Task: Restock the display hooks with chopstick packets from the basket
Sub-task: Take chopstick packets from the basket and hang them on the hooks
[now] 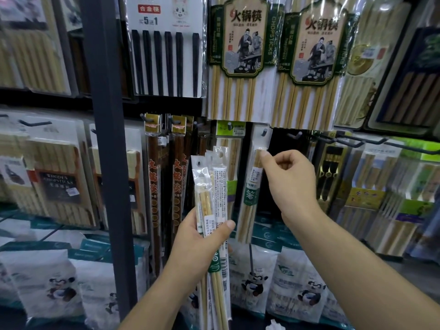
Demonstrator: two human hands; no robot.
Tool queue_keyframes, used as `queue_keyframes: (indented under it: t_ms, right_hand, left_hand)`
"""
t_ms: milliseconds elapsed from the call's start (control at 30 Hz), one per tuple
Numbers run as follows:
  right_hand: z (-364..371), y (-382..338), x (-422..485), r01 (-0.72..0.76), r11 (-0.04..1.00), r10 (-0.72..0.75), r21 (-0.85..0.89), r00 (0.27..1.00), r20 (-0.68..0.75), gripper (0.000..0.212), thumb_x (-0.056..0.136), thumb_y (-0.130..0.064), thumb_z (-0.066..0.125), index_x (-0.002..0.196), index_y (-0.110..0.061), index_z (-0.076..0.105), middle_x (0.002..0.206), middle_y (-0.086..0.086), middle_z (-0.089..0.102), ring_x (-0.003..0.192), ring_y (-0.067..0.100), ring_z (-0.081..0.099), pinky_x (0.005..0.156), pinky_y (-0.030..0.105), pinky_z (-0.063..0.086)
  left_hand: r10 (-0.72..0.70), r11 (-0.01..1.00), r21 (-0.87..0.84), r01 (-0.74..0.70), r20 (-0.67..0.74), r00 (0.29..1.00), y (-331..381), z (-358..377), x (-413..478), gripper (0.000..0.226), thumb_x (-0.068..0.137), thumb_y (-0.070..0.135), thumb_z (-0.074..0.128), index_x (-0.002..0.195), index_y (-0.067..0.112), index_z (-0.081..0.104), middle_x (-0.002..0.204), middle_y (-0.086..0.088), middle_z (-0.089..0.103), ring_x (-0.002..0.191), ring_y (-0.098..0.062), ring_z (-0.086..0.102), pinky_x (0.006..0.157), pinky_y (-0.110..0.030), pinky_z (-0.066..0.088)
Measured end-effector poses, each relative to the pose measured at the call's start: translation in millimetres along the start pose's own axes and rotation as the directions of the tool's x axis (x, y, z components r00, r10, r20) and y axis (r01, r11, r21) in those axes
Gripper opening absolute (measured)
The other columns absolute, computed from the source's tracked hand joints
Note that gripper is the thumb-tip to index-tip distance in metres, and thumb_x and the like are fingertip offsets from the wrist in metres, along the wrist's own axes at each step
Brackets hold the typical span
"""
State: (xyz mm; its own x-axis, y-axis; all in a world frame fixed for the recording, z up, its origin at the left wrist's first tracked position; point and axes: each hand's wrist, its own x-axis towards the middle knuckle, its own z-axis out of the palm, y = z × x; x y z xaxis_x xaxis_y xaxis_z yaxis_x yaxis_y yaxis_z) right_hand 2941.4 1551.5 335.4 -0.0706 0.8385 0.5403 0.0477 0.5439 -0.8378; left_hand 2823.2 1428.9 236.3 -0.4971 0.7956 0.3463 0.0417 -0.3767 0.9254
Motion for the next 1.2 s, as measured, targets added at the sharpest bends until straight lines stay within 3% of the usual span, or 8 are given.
queue_keyframes:
  t_ms: [167,333,567,700,867,967,1100,1200]
  right_hand:
    - [2,1,-30,0.001,0.999,-0.014,0.049,0.964,0.267,0.015,0.091,-0.037,0.073,0.083,-0.023,0.071,0.078,-0.005,0.069,0.068,0.005,0.063,0.064,0.014,0.053]
    - [4,-3,-40,-0.042,0.996,0.01,0.074,0.921,0.39,0.012,0.091,-0.033,0.074,0.092,-0.021,0.073,0.09,0.009,0.073,0.089,0.026,0.07,0.083,0.041,0.061]
    - [1,-3,-39,0.0,0.998,-0.027,0.068,0.92,0.39,0.022,0.088,-0.036,0.078,0.08,-0.017,0.07,0.069,0.002,0.062,0.064,0.007,0.057,0.059,0.017,0.05]
    - [-1,-2,-36,-0.024,0.997,-0.006,0.078,0.933,0.36,0.021,0.091,-0.034,0.074,0.081,-0.016,0.07,0.069,0.005,0.06,0.065,0.011,0.055,0.059,0.028,0.051]
    - [-7,-8,-22,-0.044,0.988,0.006,0.149,0.97,0.245,0.01,0.095,-0.032,0.069,0.092,-0.023,0.072,0.071,-0.002,0.057,0.065,0.009,0.052,0.063,0.029,0.046]
    - [-10,-13,-12,-0.053,0.986,0.019,0.161,0.979,0.203,0.027,0.102,-0.038,0.058,0.083,-0.023,0.07,0.066,-0.004,0.053,0.062,0.009,0.047,0.061,0.031,0.042]
    - [-8,-17,-2,-0.029,0.988,0.004,0.154,0.987,0.162,0.042,0.104,-0.04,0.053,0.091,-0.002,0.067,0.08,0.028,0.053,0.069,0.02,0.047,0.068,0.036,0.04]
    - [-4,-20,5,-0.016,0.987,-0.004,0.16,0.992,0.127,0.046,0.103,-0.036,0.056,0.087,0.007,0.061,0.072,0.02,0.049,0.068,0.02,0.044,0.068,0.035,0.039]
  left_hand:
    - [0.018,1.0,0.012,-0.019,0.049,0.999,0,4,-1,0.03,0.076,0.038,0.085,0.101,0.048,0.07,0.103,0.005,0.078,0.093,-0.015,0.076,0.075,-0.029,0.062]
    - [0.015,1.0,-0.019,-0.013,0.094,0.995,2,7,-3,0.038,0.084,0.006,0.081,0.094,0.041,0.074,0.095,-0.003,0.079,0.084,-0.022,0.077,0.064,-0.028,0.062]
    - [0.018,0.999,-0.04,-0.013,0.11,0.994,4,9,-5,0.035,0.083,0.008,0.082,0.093,0.041,0.074,0.096,-0.004,0.079,0.084,-0.022,0.077,0.063,-0.025,0.061]
    - [0.0,0.997,-0.077,0.005,0.062,0.998,3,9,-5,0.024,0.081,0.046,0.081,0.104,0.041,0.074,0.107,0.0,0.079,0.096,-0.023,0.076,0.076,-0.037,0.063]
    - [-0.041,0.982,-0.185,0.039,-0.008,0.999,1,6,-2,0.017,0.082,0.038,0.071,0.092,0.026,0.076,0.083,-0.011,0.075,0.075,-0.025,0.075,0.063,-0.032,0.061]
    - [-0.03,0.986,-0.163,0.03,0.0,1.0,-1,5,-1,0.01,0.085,0.036,0.07,0.09,0.03,0.075,0.078,-0.01,0.072,0.074,-0.027,0.072,0.063,-0.04,0.062]
    - [-0.028,0.986,-0.166,0.031,0.021,0.999,0,5,-2,0.011,0.08,0.041,0.072,0.088,0.035,0.075,0.076,-0.005,0.071,0.073,-0.023,0.072,0.06,-0.035,0.06]
    - [-0.031,0.983,-0.178,0.035,0.028,0.999,-1,6,-2,0.012,0.079,0.04,0.073,0.09,0.035,0.075,0.076,-0.004,0.071,0.073,-0.022,0.072,0.058,-0.034,0.059]
